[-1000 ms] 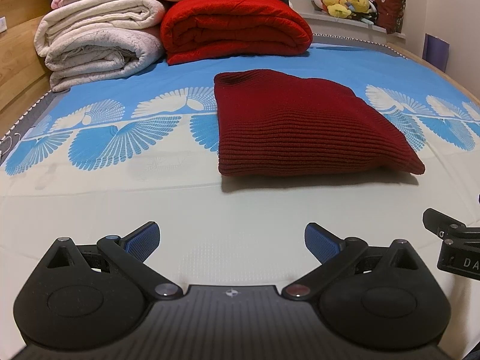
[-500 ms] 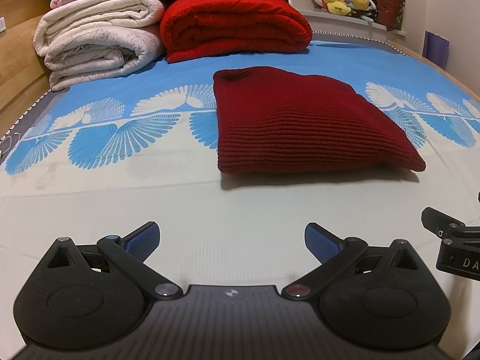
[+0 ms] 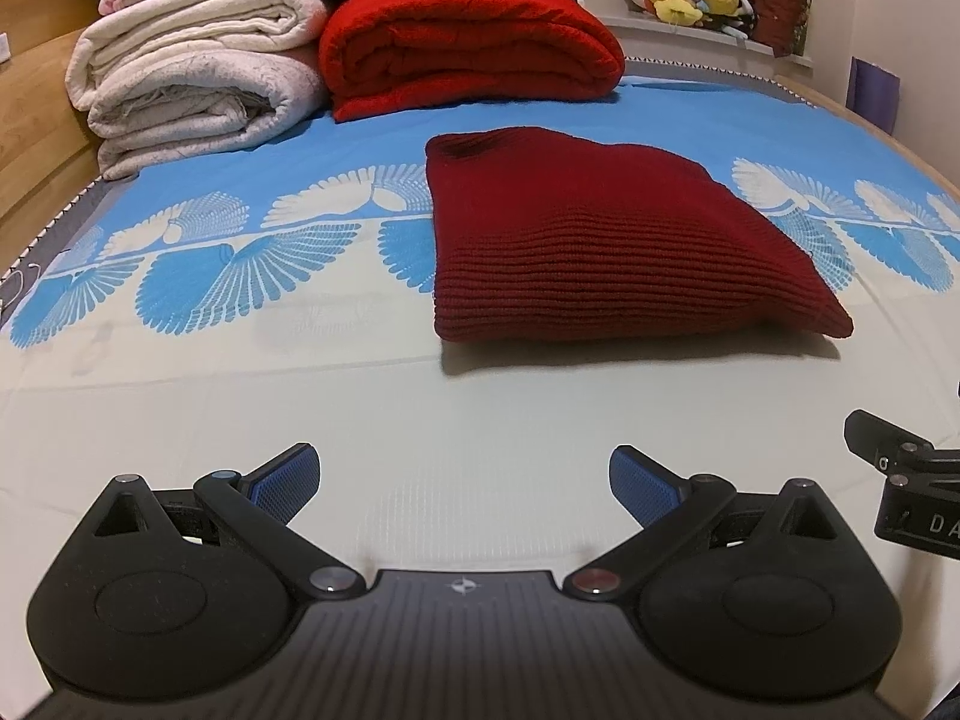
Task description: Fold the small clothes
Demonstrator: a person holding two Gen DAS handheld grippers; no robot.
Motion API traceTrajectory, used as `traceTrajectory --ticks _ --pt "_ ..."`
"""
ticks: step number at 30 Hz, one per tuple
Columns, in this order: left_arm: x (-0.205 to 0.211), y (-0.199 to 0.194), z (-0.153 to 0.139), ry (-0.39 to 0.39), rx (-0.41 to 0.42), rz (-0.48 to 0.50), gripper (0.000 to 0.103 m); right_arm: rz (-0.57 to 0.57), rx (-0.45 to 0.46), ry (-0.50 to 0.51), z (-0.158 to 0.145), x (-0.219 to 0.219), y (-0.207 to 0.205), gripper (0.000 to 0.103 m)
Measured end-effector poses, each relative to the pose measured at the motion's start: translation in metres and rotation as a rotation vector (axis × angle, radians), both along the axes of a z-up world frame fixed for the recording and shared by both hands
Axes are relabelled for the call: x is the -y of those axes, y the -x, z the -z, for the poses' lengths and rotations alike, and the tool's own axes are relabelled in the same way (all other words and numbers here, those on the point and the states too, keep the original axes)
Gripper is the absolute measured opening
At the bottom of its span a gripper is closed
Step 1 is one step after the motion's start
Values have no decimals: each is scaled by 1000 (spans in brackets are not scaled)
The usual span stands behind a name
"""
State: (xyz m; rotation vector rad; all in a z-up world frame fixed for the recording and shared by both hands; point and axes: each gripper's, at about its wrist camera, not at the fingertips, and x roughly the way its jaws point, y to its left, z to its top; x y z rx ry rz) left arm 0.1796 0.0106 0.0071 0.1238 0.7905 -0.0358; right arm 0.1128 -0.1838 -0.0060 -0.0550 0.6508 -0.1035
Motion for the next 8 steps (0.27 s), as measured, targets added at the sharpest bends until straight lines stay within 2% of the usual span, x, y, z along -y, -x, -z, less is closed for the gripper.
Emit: traceTrajectory --ticks 8 --pt "1 -1 3 19 -21 1 103 -4 1 -11 -1 0 0 102"
